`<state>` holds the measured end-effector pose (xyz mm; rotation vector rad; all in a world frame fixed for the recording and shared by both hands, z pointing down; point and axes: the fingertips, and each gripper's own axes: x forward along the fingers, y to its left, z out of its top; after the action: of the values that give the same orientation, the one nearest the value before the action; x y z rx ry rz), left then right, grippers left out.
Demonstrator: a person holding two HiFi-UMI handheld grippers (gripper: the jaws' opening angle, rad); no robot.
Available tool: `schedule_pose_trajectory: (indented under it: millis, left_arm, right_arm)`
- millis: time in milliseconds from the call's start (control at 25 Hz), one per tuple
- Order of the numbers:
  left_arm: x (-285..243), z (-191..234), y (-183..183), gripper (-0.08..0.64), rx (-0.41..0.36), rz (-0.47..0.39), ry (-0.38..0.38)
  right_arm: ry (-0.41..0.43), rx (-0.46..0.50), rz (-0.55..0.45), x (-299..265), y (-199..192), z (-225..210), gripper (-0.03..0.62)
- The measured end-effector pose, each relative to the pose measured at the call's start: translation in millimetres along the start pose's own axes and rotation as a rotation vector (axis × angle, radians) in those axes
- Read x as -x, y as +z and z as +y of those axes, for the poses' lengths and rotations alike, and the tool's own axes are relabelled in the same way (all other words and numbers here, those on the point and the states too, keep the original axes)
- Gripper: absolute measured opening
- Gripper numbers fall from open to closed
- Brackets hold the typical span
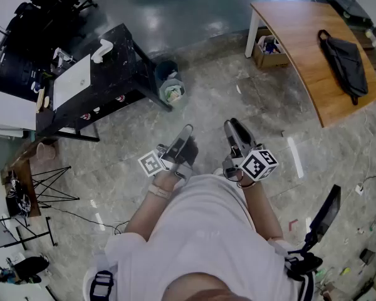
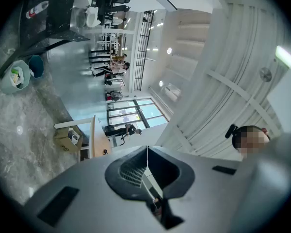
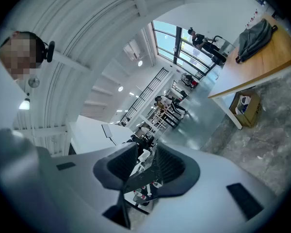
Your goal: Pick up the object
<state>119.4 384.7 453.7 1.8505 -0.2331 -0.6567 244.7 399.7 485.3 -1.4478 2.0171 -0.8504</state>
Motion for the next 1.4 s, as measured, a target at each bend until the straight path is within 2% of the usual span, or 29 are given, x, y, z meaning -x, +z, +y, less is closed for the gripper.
schedule_pose_trajectory:
  millis: [280,480,760,960,1240,1400]
  left_arm:
    - [-1.1,1.2,-5.7,0.006,-0.019,-0.010,0.003]
    - [-4.4,2.1,-7.2,0.006,-0.008,-0.019,0.001]
    - [-11.9,12.3,12.7,0.008,0.009,-0.024,-0.011]
    - [-25.0,36.9,52.6,0.006,0.032,-0.023,-0.018]
    - [-62.0,81.5,133.4,0.008,0.078,-0.003,-0.028]
    - [-82.6,103.0,185.6,0.008,0.091,-0.020,-0.045]
  right_arm:
    - [0.033,-0.003,0.005,0.9,-2.4,1.7,0.140]
    - [0.023,-0.007,0.016,3.1,-3.9,-3.6,0.140]
    - [0.004,0.010,0.015,-12.4,0.0,-9.8,0.140]
    - [-0.023,0.021,0.002,-54.0,5.7,-22.3,0.140]
    - [-0.093,0.027,0.005,-135.8,11.9,-48.8,0.140]
    - [-0.120,0.038,0.025,-186.4,18.4,-59.6,0.140]
